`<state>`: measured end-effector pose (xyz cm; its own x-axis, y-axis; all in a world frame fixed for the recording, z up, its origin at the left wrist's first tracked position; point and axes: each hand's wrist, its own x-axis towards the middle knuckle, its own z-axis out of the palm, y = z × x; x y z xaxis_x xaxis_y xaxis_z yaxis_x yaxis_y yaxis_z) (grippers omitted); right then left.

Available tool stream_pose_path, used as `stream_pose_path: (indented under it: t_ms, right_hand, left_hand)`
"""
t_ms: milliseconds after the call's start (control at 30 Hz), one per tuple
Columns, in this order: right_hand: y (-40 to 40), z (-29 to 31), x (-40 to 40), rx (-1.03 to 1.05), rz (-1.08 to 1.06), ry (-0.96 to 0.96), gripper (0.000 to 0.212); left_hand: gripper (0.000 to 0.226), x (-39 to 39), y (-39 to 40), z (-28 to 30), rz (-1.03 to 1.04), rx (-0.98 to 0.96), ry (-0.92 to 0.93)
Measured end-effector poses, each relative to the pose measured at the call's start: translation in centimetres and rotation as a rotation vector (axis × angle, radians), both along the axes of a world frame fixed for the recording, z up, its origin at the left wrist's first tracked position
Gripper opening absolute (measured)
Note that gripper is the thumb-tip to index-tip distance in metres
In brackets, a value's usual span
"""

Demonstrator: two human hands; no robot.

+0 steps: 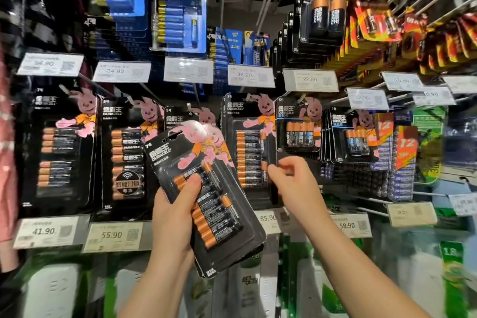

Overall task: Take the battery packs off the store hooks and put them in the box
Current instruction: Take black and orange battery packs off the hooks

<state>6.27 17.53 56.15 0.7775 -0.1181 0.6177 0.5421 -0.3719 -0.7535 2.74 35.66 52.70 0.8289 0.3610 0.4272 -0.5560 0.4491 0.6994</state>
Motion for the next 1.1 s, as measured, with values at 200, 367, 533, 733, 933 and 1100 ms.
stream_pose_path:
  t_ms: [200, 367, 533, 733, 933, 1100]
  right_hand:
    - [1.2, -0.9, -4.4, -0.109, 0.175, -0.088, 0.036]
    - [2.8, -1.2, -5.4, -0.319, 0.142, -0.091, 0.041]
    - [3.3, -2.0, -4.4, -0.188, 0.117, -0.111, 0.024]
    - [3.5, -2.2, -3.8, 0.073, 0.127, -0.118, 0.021]
    - [3.7, -2.0, -3.6, 0.190, 0.160, -0.141, 0.020]
    - [2.3, -1.4, -2.4, 0.196, 0.126, -0.145, 0.015]
  left_hand:
    - [0.059, 0.3, -1.1, 0.3, -0.014, -0.036, -0.022]
    - [0.060, 0.3, -1.7, 0.3, -0.022, -0.024, 0.005]
    - [0.074, 0.4, -1.6, 0.4, -0.021, 0.022, 0.031]
    - [0.040, 0.0, -1.2, -0.3, -0.017, 0.086, 0.013]
    - [0.037, 0.0, -1.2, -0.6, 0.046, 0.096, 0.022]
    - [0.038, 0.2, -0.6, -0.8, 0.099, 0.043, 0.040]
